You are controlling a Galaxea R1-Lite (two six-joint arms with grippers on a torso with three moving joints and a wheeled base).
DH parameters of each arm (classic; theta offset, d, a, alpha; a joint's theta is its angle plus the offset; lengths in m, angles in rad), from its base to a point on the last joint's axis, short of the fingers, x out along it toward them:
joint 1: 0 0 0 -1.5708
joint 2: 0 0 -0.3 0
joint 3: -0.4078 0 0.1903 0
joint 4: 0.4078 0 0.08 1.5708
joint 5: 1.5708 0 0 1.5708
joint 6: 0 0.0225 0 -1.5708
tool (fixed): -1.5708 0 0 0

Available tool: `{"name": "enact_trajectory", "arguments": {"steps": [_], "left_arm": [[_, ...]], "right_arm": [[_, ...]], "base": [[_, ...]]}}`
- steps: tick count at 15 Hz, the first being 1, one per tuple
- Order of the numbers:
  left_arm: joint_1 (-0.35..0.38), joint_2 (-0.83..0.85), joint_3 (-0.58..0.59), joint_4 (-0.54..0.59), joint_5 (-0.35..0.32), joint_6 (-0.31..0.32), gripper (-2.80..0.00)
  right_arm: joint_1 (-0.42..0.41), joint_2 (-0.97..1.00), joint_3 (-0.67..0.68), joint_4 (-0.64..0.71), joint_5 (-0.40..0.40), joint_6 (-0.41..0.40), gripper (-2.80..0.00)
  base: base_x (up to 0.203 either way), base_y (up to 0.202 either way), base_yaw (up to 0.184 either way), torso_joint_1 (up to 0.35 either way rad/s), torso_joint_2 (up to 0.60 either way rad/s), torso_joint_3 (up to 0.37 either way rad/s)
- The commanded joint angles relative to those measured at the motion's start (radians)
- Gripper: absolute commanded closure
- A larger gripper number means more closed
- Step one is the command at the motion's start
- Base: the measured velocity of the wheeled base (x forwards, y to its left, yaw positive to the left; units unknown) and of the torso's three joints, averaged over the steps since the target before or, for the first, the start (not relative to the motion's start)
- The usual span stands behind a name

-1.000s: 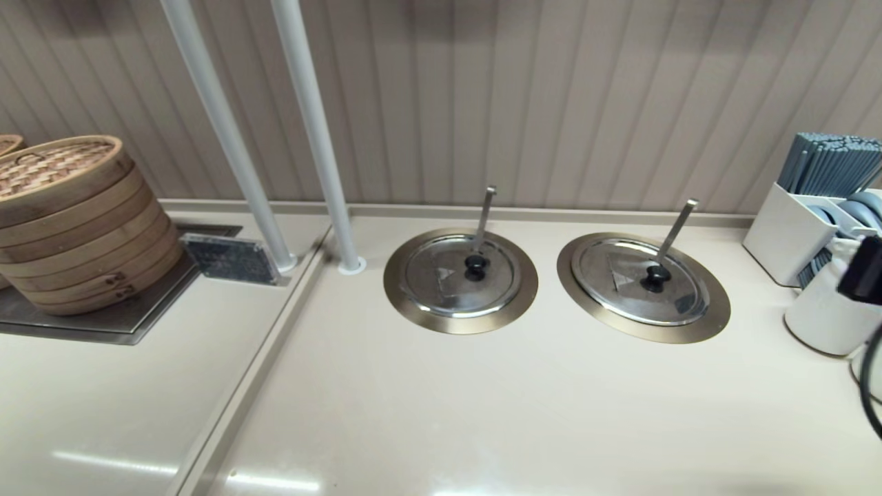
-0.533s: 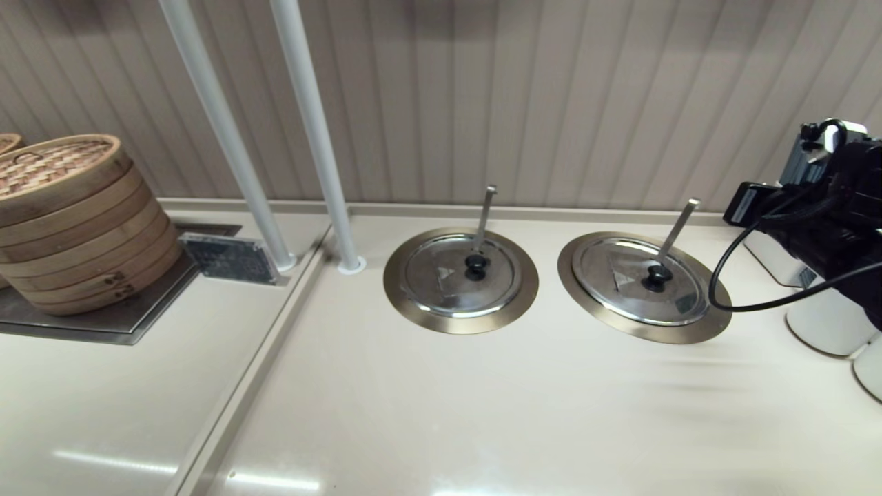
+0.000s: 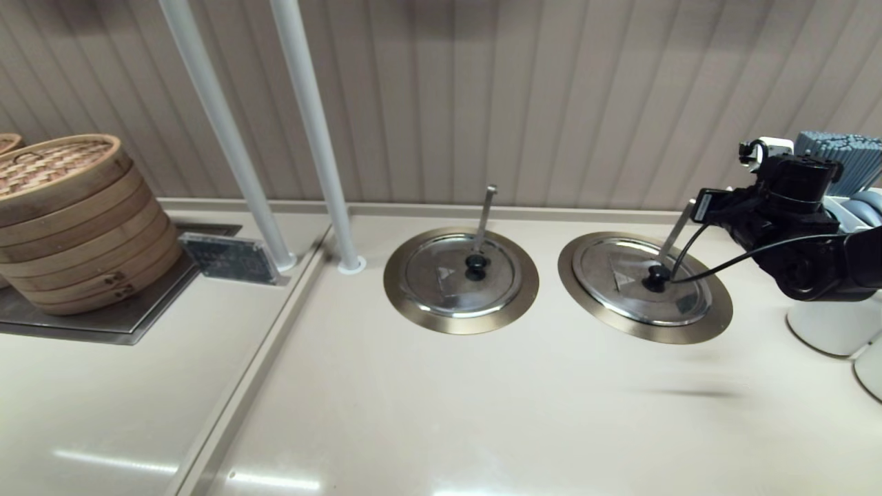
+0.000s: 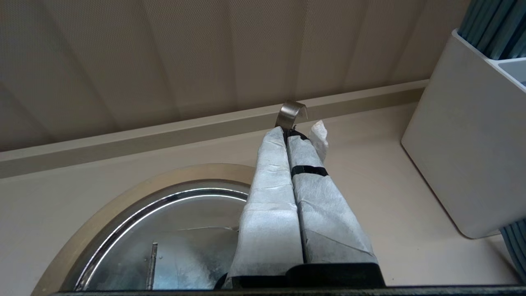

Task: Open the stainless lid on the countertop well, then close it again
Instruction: Open the lid

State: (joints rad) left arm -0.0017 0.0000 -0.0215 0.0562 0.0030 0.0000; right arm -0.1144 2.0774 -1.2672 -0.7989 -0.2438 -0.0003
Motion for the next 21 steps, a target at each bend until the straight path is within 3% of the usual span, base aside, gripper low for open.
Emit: {"name": "enact_trajectory", "arguments": {"steps": [1, 4, 5, 10, 12, 16, 21], "left_arm": [[0.000, 0.000, 0.000, 0.001, 0.000, 0.001, 0.00], [0.000, 0.000, 0.000, 0.001, 0.000, 0.000, 0.00], [0.000, 0.000, 0.000, 0.001, 0.000, 0.000, 0.00], [0.000, 0.000, 0.000, 0.001, 0.000, 0.000, 0.00], [0.000, 0.000, 0.000, 0.001, 0.000, 0.001, 0.00], [0.000, 0.000, 0.000, 0.001, 0.000, 0.000, 0.00], [0.000, 0.000, 0.000, 0.001, 0.000, 0.000, 0.00]], "right_arm": [[0.001, 0.055, -0.021, 0.016, -0.003, -0.027, 0.00], [0.026, 0.017, 0.031, 0.103, 0.000, -0.062, 0.00], [0.031, 0.022, 0.038, 0.107, 0.003, -0.062, -2.80], [0.052, 0.047, 0.030, 0.098, 0.003, -0.051, -2.80], [0.051, 0.105, 0.020, 0.035, 0.008, -0.005, -2.80], [0.048, 0.249, 0.005, -0.227, 0.018, 0.002, -2.80], [0.057, 0.312, -0.025, -0.251, 0.017, 0.052, -2.80]], "base": [[0.000, 0.000, 0.000, 0.000, 0.00, 0.000], [0.000, 0.000, 0.000, 0.000, 0.00, 0.000], [0.000, 0.000, 0.000, 0.000, 0.00, 0.000], [0.000, 0.000, 0.000, 0.000, 0.00, 0.000], [0.000, 0.000, 0.000, 0.000, 0.00, 0.000], [0.000, 0.000, 0.000, 0.000, 0.00, 0.000], [0.000, 0.000, 0.000, 0.000, 0.00, 0.000]]}}
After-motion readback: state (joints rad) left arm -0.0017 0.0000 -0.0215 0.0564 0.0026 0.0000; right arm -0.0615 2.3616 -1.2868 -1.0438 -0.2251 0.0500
